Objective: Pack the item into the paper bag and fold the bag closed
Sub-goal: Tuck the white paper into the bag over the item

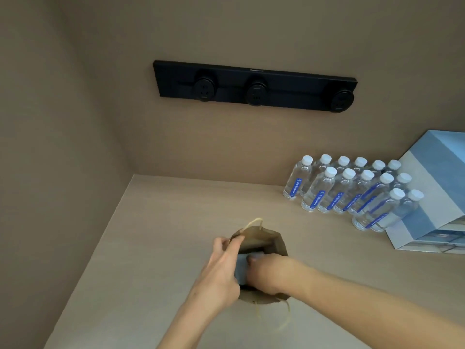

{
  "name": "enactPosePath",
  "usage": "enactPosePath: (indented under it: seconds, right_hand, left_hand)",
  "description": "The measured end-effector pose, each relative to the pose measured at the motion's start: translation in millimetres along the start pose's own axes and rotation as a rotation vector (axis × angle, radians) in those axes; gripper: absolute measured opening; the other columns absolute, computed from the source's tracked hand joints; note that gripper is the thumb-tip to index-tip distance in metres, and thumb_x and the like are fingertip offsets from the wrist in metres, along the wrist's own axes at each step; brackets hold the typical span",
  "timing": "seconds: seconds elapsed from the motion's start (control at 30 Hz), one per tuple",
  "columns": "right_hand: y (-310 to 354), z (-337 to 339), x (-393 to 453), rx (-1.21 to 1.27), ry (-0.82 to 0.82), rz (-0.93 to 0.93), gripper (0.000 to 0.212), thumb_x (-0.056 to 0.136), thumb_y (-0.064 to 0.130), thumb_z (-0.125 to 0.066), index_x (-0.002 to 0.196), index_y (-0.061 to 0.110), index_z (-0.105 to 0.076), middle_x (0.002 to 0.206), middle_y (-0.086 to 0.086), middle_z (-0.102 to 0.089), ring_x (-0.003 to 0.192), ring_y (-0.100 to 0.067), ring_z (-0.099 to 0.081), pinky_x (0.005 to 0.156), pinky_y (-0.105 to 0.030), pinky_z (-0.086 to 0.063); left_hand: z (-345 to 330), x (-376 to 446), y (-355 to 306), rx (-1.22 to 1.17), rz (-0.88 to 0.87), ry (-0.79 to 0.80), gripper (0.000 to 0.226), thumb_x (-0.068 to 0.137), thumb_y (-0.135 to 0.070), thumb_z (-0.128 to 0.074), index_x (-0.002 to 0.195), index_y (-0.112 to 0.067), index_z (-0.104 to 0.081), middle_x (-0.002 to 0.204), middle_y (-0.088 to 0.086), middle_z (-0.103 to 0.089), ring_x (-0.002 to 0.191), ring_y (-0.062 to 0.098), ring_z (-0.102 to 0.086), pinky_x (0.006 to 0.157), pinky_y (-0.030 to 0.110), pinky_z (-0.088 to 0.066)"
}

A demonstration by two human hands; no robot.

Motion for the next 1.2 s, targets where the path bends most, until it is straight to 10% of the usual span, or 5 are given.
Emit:
enactPosePath:
  seconds: [0.3,0.47,0.7,0.93,1.2]
  right_hand:
    - [27.1,-0.3,18.6,-0.275,-0.113,0.128,0.046,0.099,0.023,-0.034,0.141,0.007,-0.039,0.147,-0.017,-0.041,0.136,-0.035,-0.036,0.110,-0.051,-0.033]
    - [13.1,20.4,1.9,0.039,-0.448,0.180,0.026,0.089,0.017,-0.048,0.108,0.014,-0.065,0.112,-0.008,-0.069,0.099,-0.030,-0.066,0.079,-0.041,-0.054]
    - [-40.7,12.7,-47.5,1.101,-0.867,-0.070,0.025,0.078,0.014,-0.064,0.084,0.038,-0.068,0.060,0.014,-0.058,0.048,-0.001,-0.046,0.049,-0.008,-0.035]
    - [-44.2,-2.3,-58.8,1.349,-0.908,-0.141,0.026,0.080,0.008,-0.066,0.092,0.031,-0.069,0.059,0.009,-0.045,0.045,-0.002,-0.034,0.047,-0.009,-0.033]
    - [-57.4,-6.6,-63.3,1.255,-0.979,-0.177,0.026,0.079,0.012,-0.067,0.098,0.029,-0.071,0.049,0.017,-0.047,0.048,0.004,-0.046,0.049,-0.006,-0.036]
  left_hand:
    - [3.8,2.4,4.1,-0.034,0.006,0.028,0.083,0.070,0.004,-0.039,0.135,-0.045,-0.027,0.135,-0.008,-0.024,0.112,0.028,-0.055,0.094,0.044,-0.050]
    - [12.0,4.1,7.4,-0.037,-0.026,0.023,0.082,0.068,0.003,-0.037,0.133,-0.045,-0.031,0.137,-0.006,-0.026,0.112,0.032,-0.055,0.095,0.044,-0.049]
    - [31.6,17.7,10.8,-0.137,-0.120,-0.161,0.071,0.077,-0.005,-0.052,0.117,-0.062,-0.040,0.136,-0.025,-0.021,0.060,0.005,-0.055,0.070,0.036,-0.058]
    - [29.8,22.5,1.4,-0.250,-0.238,-0.196,0.061,0.078,-0.004,-0.059,0.103,-0.059,-0.049,0.122,-0.034,-0.032,0.095,-0.009,-0.053,0.073,0.001,-0.042]
    - [19.6,19.1,-15.7,-0.101,-0.263,-0.266,0.025,0.072,-0.048,-0.066,0.096,-0.042,-0.063,0.135,-0.028,-0.029,0.125,-0.006,-0.028,0.085,0.013,-0.031]
Point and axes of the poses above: each hand's wrist, its own x-axis towards the middle knuckle, its own z-axis out of the back of the hand, y = z × x, the point moved 4 cm from there along x, towards the middle knuckle
